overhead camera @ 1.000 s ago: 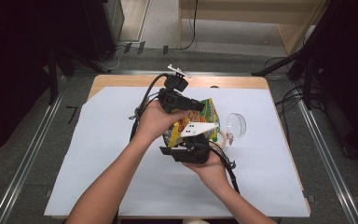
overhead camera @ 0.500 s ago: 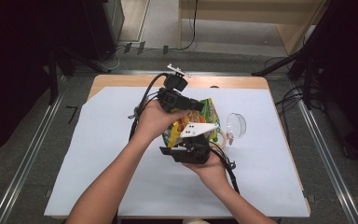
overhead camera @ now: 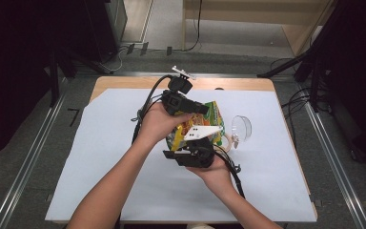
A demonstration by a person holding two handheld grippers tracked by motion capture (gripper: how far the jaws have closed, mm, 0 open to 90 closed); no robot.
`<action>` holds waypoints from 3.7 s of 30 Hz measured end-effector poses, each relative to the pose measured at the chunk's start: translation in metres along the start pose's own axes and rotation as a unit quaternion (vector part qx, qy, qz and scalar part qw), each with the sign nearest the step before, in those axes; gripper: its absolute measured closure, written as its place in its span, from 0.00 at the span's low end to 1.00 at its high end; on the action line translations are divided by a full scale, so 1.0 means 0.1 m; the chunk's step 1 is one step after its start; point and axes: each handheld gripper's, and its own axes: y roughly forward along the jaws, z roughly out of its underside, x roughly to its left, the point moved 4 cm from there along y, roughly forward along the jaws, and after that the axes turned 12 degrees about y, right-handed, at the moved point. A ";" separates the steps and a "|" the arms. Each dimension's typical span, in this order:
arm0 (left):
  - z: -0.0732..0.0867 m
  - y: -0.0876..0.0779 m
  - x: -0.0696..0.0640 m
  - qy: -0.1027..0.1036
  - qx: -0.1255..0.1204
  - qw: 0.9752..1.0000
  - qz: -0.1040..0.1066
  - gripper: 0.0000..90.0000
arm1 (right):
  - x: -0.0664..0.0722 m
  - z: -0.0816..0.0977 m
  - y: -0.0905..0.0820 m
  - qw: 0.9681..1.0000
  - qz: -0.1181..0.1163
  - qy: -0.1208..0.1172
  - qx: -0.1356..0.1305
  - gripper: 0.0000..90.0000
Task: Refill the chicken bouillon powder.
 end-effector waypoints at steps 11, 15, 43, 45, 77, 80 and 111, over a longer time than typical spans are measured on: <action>-0.02 -0.01 -0.04 0.004 0.007 1.000 0.003 0.88 | 0.01 0.00 0.00 1.000 -0.005 0.001 -0.005 0.77; -0.03 -0.01 -0.06 0.005 0.009 1.000 0.006 0.89 | 0.00 0.01 0.00 1.000 -0.007 0.002 -0.006 0.78; -0.04 -0.01 -0.07 -0.011 0.005 1.000 0.029 0.90 | -0.01 0.01 0.00 1.000 0.000 0.000 -0.006 0.79; -0.03 -0.01 -0.06 -0.012 0.003 1.000 0.028 0.90 | -0.02 0.02 0.01 1.000 0.000 0.003 -0.002 0.79; -0.03 -0.01 -0.04 -0.009 0.009 1.000 0.020 0.89 | 0.02 0.00 -0.01 1.000 -0.002 0.003 0.003 0.78; -0.03 -0.02 -0.05 -0.009 0.006 1.000 0.020 0.89 | 0.02 0.00 -0.01 1.000 -0.001 0.000 0.002 0.78; 0.00 -0.02 -0.04 -0.009 0.006 1.000 0.021 0.89 | 0.03 0.01 0.00 1.000 -0.002 -0.002 0.007 0.78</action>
